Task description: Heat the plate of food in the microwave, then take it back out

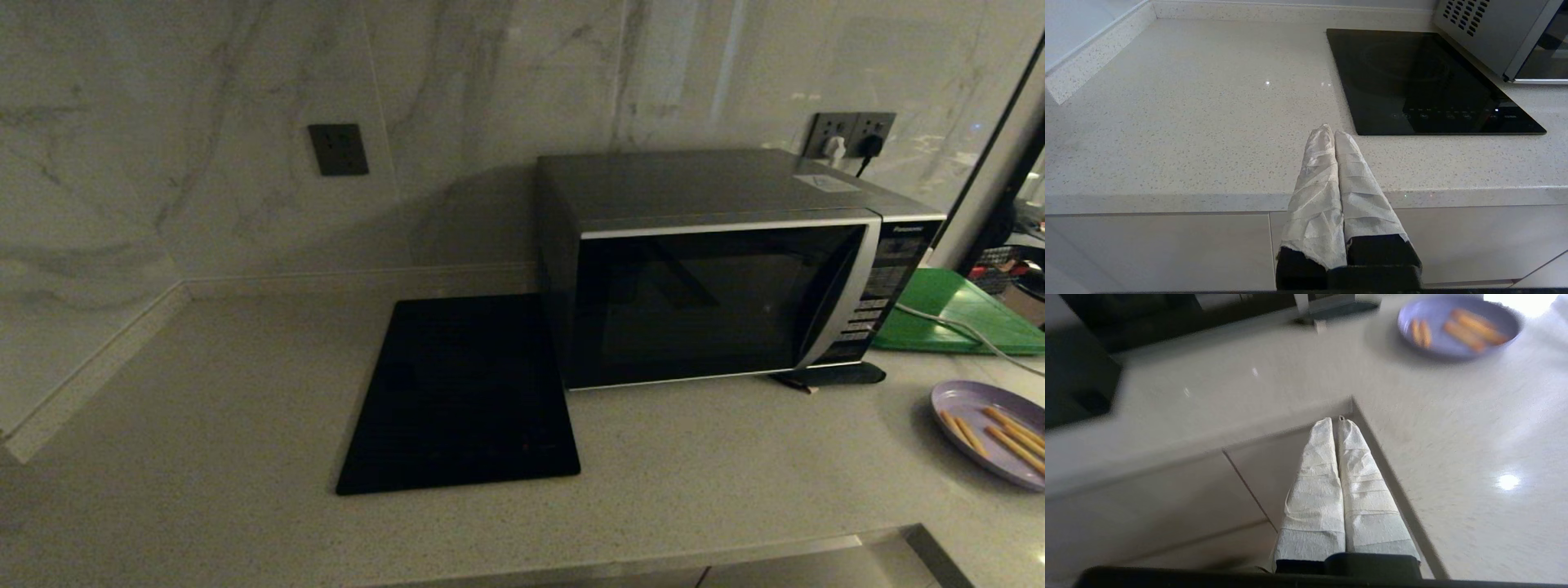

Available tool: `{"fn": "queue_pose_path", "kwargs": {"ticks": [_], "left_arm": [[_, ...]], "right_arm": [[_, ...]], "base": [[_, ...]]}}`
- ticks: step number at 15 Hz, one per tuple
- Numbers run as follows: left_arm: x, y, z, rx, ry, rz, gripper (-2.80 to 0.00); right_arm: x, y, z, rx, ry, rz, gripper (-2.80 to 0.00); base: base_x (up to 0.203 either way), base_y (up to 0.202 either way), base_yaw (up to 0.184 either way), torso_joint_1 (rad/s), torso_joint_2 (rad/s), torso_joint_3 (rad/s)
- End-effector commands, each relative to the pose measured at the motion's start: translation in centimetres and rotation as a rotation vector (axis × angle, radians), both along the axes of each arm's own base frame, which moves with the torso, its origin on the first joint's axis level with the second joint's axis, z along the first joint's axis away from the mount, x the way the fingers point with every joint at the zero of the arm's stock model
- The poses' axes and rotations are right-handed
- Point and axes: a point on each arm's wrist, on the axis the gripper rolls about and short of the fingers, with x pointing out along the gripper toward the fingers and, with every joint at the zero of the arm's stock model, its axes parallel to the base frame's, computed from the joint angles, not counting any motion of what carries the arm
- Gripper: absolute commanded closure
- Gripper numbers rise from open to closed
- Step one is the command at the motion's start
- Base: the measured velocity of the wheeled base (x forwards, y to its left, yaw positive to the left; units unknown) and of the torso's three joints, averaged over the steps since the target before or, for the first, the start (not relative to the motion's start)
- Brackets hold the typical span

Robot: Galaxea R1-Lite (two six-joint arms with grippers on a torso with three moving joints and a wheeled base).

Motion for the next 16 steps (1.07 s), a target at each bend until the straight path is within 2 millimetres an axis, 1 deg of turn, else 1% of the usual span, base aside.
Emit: {"fn": "queue_pose_path", "kwargs": {"ticks": [1,2,4,6,10,11,13,16], "left_arm": [[0.0,0.0,0.0,-0.001,0.001,0.001,0.0],[0.0,0.0,0.0,-0.001,0.001,0.001,0.0],[0.0,0.0,0.0,-0.001,0.001,0.001,0.0],[0.0,0.0,0.0,-0.001,0.0,0.001,0.0],[0.0,0.0,0.0,-0.001,0.001,0.001,0.0],[0.0,0.0,0.0,-0.001,0.001,0.001,0.0],[0.0,0.0,0.0,-0.001,0.001,0.001,0.0],[0.0,0.0,0.0,-0.001,0.001,0.001,0.0]], "right_arm": [[2.8,0.0,-2.9,-0.04,-0.058,0.005,0.0],[3.3,0.0,-3.0,-0.08,-0.123,0.012,0.0],[3.6,0.2,-3.4,-0.18,-0.13,0.086,0.0],[3.7,0.2,-3.5,-0.209,-0.133,0.115,0.0],[3.7,0.3,-3.7,-0.193,-0.132,0.154,0.0],[3.9,0.3,-4.1,-0.172,-0.116,0.155,0.0],[3.9,0.3,-4.3,-0.121,-0.116,0.151,0.0],[3.9,0.3,-4.3,-0.124,-0.116,0.155,0.0]], "base": [[0.0,0.0,0.0,0.0,0.0,0.0],[0.0,0.0,0.0,0.0,0.0,0.0],[0.0,0.0,0.0,0.0,0.0,0.0],[0.0,0.0,0.0,0.0,0.0,0.0],[0.0,0.0,0.0,0.0,0.0,0.0],[0.0,0.0,0.0,0.0,0.0,0.0],[0.0,0.0,0.0,0.0,0.0,0.0],[0.0,0.0,0.0,0.0,0.0,0.0]]}}
